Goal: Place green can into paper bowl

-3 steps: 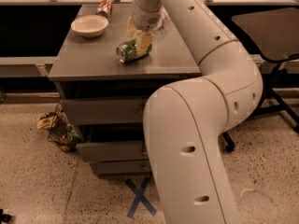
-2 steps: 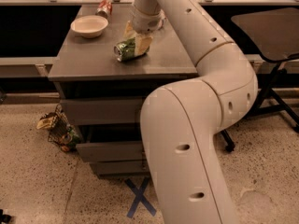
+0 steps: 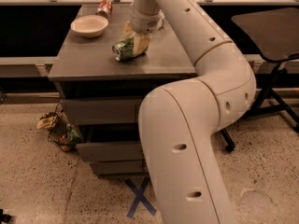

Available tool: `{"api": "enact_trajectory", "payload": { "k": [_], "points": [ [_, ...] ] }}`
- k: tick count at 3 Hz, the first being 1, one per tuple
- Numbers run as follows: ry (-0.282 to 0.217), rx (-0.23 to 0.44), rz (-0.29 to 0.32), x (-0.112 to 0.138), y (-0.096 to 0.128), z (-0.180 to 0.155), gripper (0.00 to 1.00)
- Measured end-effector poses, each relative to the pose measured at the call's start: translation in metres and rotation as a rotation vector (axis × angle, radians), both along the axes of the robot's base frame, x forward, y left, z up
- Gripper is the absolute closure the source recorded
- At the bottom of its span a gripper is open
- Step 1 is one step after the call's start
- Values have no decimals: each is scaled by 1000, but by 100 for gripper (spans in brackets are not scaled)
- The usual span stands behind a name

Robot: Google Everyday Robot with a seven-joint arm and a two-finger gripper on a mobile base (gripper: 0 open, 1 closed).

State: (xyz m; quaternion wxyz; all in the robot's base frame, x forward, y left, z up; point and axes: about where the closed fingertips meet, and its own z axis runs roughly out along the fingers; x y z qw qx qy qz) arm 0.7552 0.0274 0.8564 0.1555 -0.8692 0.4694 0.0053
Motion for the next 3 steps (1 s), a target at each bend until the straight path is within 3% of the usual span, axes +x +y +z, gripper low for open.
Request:
{"api": "enact_trajectory", "payload": {
  "k": [1,3],
  "points": [
    [17,-8,35,-5,3,-4,100],
    [20,-10,43,-6,4,-4,69]
  ]
}}
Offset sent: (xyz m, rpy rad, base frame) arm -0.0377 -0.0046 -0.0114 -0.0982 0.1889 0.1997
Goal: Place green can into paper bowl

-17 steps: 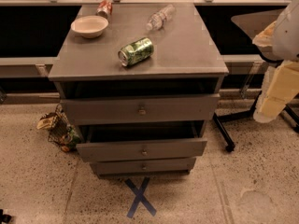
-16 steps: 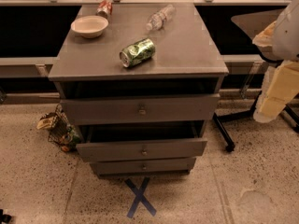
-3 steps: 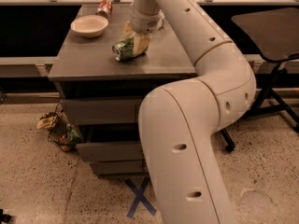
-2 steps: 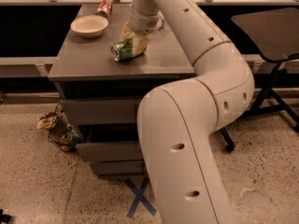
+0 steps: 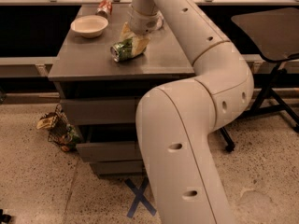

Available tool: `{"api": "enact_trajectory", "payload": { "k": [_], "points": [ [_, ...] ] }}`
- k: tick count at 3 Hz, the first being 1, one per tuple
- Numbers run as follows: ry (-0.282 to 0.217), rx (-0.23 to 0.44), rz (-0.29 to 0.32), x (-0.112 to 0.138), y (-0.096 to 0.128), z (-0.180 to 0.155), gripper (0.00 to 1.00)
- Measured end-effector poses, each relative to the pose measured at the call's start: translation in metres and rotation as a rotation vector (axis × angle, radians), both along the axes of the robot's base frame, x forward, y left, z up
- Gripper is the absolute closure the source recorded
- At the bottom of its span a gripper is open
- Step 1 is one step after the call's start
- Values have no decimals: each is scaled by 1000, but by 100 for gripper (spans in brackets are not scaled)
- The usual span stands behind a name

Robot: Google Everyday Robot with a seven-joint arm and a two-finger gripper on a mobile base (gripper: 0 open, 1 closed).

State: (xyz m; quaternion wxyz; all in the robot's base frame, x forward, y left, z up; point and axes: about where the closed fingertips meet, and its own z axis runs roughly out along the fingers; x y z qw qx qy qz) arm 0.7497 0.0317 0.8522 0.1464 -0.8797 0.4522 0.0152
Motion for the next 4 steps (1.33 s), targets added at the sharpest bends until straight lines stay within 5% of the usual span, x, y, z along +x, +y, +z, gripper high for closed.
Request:
{"api": "enact_trajectory", "payload": {
  "k": [2,3,4],
  "points": [
    [0,0,1,0,0,0,100],
    [0,0,1,0,0,0,100],
    [-12,101,-57,-6,13,32,100]
  ]
}}
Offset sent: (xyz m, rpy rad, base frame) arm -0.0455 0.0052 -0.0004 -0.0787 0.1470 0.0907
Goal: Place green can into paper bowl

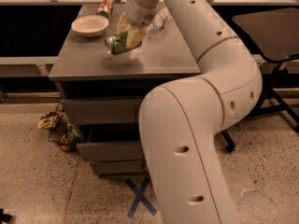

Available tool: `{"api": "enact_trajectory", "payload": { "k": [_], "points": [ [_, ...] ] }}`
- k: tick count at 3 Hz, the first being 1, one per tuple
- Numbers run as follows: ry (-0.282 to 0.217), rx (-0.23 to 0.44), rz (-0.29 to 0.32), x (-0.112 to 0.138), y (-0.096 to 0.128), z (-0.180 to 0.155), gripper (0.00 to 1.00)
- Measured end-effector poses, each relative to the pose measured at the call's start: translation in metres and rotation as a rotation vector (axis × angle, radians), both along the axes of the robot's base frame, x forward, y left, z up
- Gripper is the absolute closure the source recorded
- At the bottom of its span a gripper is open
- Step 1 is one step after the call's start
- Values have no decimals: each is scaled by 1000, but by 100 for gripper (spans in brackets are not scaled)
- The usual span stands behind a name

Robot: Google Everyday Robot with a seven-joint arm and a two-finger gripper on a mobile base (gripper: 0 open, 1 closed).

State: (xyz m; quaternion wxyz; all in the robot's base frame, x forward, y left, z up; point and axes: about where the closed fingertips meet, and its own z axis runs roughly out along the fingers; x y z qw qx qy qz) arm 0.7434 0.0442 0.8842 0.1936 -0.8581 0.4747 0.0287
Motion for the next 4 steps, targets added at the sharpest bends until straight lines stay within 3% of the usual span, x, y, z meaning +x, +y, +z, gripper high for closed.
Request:
{"api": "enact_trajectory", "payload": {
  "k": [1,2,3,4],
  "points": [
    [-6,187,-88,-15,15,58,100],
    [67,364,-197,-19,24,84,100],
    [189,536,-316,-5,56,82,100],
    [258,652,-420,16,83,79,100]
  ]
}}
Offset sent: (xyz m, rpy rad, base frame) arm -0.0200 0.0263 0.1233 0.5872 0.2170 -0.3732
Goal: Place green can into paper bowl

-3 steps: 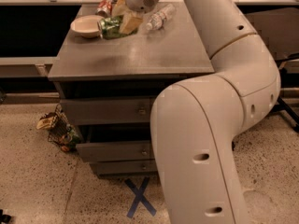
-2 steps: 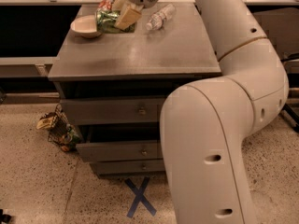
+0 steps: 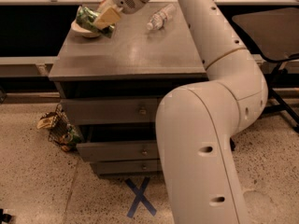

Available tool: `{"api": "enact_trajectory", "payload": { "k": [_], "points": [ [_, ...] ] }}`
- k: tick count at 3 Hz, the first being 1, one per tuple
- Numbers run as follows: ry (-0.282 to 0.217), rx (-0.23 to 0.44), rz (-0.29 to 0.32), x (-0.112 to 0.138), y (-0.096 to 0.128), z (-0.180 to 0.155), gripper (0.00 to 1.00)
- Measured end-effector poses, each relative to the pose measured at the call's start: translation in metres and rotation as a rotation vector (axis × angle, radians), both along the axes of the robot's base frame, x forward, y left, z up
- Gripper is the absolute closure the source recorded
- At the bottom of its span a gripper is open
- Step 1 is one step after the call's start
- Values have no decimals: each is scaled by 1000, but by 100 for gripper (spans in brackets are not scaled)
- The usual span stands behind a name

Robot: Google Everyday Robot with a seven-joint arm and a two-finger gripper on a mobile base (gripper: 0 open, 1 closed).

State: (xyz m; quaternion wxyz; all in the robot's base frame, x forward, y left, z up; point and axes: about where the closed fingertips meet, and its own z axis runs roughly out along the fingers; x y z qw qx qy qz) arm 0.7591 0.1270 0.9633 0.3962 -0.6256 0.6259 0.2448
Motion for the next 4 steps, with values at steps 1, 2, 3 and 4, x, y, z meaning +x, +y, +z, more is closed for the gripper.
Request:
{"api": "enact_trajectory", "payload": {
  "k": [1,2,3,4],
  "points": [
    [63,98,-84,18,24,-2,100],
    [64,101,-87,19,25,-3,100],
    [21,119,-155,35,15,2,100],
    [-70,117,-333,63,-21,17,100]
  ]
}}
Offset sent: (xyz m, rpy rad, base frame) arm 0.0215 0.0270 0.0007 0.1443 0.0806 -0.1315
